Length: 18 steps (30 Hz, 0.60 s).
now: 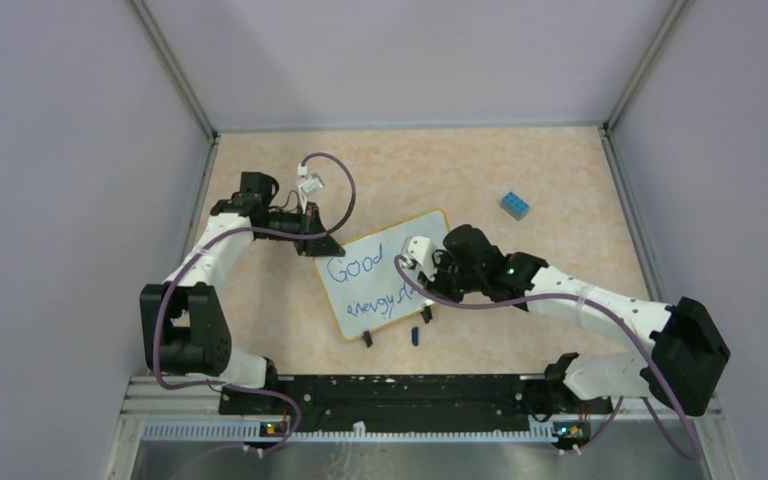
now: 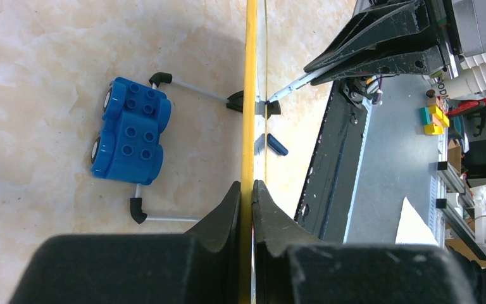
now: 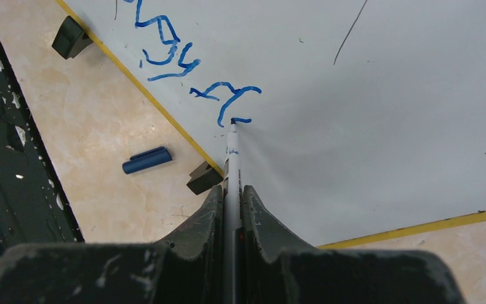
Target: Write a sentence on the whiteboard
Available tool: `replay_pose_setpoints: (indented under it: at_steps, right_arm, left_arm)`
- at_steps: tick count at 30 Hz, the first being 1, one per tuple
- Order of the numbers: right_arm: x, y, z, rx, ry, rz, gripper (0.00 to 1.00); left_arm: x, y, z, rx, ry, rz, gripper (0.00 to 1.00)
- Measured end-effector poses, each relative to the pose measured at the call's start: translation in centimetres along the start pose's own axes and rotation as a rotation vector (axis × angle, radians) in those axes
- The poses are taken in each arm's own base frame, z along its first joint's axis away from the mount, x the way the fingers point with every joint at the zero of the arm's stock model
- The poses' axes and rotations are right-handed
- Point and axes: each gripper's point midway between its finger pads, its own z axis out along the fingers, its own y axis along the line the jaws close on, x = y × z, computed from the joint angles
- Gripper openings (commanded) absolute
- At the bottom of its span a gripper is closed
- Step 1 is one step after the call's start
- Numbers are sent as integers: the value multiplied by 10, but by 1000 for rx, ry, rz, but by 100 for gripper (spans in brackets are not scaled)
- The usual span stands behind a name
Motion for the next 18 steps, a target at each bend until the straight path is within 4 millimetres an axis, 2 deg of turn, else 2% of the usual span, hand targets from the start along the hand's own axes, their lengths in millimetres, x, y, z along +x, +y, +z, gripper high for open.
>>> replay_pose_setpoints:
  at_steps: [18]
  right_arm:
    - [6, -6, -4, 29, 24, -6, 0]
  left_arm:
    - [0, 0, 0, 0, 0, 0, 0]
